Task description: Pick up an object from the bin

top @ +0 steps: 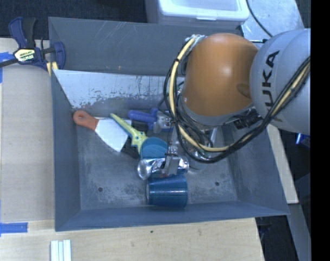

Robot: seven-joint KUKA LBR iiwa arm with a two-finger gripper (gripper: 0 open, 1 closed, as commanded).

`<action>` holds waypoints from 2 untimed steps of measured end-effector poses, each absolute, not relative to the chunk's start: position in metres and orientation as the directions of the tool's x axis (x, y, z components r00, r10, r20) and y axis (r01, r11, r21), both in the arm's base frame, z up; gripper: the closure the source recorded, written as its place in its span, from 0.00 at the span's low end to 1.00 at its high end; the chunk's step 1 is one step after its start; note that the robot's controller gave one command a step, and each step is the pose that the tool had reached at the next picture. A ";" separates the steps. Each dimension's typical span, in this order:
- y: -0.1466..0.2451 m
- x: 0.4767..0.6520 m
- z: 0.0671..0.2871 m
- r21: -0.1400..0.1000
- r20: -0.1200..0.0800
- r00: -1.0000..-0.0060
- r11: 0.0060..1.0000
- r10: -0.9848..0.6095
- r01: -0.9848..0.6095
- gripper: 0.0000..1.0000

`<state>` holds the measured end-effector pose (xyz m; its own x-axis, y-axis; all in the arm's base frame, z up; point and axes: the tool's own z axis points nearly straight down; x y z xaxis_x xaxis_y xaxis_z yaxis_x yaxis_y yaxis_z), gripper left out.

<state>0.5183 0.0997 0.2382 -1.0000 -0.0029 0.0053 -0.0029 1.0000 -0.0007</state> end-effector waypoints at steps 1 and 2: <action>0.099 0.520 0.243 0.001 -0.003 -1.000 1.000 0.000 0.000 0.00; 0.043 0.555 0.114 0.000 -0.007 -0.997 0.997 -0.082 -0.082 0.00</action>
Offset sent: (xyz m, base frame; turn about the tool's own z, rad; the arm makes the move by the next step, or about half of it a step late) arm 0.0460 -0.0748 -0.1682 -0.1035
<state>0.5555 0.0426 0.1141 -0.9966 -0.0818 -0.0069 -0.0818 0.9967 -0.0002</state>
